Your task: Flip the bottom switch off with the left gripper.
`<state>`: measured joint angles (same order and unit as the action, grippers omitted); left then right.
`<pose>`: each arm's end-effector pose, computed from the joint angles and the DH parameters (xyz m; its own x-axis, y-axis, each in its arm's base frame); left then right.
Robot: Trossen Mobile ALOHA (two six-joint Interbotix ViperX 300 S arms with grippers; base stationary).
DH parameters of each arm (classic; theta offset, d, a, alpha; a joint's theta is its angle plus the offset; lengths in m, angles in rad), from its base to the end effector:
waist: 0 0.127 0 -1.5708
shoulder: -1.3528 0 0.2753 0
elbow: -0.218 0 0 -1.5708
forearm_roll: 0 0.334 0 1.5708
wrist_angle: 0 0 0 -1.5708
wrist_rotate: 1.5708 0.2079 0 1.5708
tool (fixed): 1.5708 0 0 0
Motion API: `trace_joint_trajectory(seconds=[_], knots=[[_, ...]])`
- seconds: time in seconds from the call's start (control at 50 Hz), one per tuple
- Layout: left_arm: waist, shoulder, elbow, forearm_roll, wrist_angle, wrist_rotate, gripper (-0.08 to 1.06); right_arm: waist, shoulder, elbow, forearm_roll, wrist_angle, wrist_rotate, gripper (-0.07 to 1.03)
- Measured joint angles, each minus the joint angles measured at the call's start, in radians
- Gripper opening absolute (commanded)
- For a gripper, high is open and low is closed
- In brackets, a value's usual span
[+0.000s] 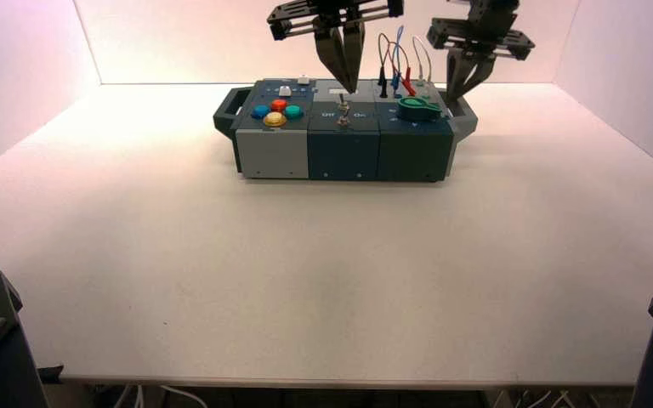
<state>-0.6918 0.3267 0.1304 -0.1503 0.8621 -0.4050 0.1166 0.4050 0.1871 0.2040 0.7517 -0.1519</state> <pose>0.3660 -0.3339 0.0153 0.1221 -0.2488 -0.9608 0.2155 0.9516 -0.2190 0.4796 0.0851 -0.0359 0.2153 0.1645 -0.9626 -0.1494 0.9797 0.1340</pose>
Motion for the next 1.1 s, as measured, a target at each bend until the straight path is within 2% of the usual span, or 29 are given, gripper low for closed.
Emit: trace_joint_trajectory(seconds=[0.32,0.48,0.58,1.1], knots=[[-0.006,0.040,-0.006,0.005,0.000,0.002,-0.03,0.009,0.020,-0.002,-0.003,-0.009,0.002,-0.02],[-0.006,0.058,-0.009,0.035,-0.029,0.000,-0.03,0.011,0.018,0.000,-0.008,-0.009,0.002,-0.02],[-0.006,0.064,-0.012,0.041,-0.043,-0.002,-0.03,0.011,0.018,0.000,-0.009,-0.009,0.000,-0.02],[-0.006,0.098,-0.035,0.041,-0.048,-0.014,-0.03,0.011,0.018,0.000,-0.011,-0.014,0.000,-0.02]])
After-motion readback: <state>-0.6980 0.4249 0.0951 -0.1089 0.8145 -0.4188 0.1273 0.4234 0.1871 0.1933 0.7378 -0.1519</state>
